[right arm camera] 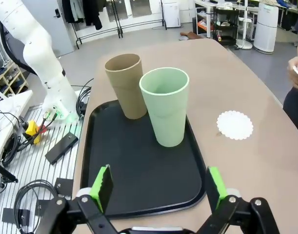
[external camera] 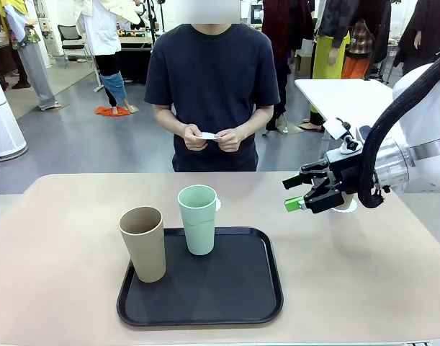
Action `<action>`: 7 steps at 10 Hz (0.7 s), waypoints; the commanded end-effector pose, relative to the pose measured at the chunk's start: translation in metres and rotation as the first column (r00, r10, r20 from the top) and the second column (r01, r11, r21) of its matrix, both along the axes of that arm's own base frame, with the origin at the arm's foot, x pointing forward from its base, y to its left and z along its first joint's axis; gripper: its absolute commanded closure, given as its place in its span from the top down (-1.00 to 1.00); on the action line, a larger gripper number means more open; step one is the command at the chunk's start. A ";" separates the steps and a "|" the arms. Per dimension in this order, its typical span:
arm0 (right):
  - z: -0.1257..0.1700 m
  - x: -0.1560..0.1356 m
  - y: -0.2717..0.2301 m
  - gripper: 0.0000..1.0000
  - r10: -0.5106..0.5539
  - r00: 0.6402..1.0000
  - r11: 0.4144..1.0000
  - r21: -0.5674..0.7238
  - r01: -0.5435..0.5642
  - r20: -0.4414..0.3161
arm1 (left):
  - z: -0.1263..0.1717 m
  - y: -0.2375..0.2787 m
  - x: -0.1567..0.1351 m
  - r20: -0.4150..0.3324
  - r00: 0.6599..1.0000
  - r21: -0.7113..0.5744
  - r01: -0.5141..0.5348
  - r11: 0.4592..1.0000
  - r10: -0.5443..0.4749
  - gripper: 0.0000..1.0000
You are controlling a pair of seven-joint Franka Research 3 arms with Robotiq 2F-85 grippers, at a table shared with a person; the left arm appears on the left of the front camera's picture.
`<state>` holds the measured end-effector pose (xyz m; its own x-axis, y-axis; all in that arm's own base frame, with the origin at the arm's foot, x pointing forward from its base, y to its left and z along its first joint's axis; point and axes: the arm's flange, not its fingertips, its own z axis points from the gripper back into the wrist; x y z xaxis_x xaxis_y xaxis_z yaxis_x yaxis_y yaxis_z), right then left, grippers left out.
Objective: Place coasters on the table and set cups on them.
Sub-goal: Take one Reusable plastic cup from the Flat Tray and place it on a coaster set by the human.
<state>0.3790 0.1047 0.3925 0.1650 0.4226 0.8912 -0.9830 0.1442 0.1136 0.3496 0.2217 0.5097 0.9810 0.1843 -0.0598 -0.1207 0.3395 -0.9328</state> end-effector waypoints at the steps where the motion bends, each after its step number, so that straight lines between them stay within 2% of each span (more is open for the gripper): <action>1: 0.004 0.001 0.000 1.00 -0.023 1.000 0.999 0.035 0.023 0.001 | 0.001 0.000 0.000 0.014 1.000 -0.004 -0.015 1.000 0.015 1.00; 5: 0.003 0.001 -0.001 1.00 -0.009 1.000 1.000 0.009 0.009 0.004 | 0.001 0.000 0.000 0.014 1.000 -0.004 -0.015 1.000 0.015 1.00; 6: -0.013 -0.002 0.011 1.00 0.057 0.992 0.998 -0.023 -0.055 0.109 | 0.001 0.000 0.000 0.014 1.000 -0.004 -0.015 1.000 0.015 1.00; 7: -0.025 -0.003 0.020 1.00 0.101 0.986 0.994 -0.048 -0.096 0.130 | 0.001 0.000 0.000 0.014 1.000 -0.004 -0.015 1.000 0.015 1.00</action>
<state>0.3780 0.1141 0.3877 0.0797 0.4441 0.8924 -0.9949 0.0904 0.0438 0.3496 0.2217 0.5097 0.9810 0.1844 -0.0598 -0.1207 0.3395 -0.9328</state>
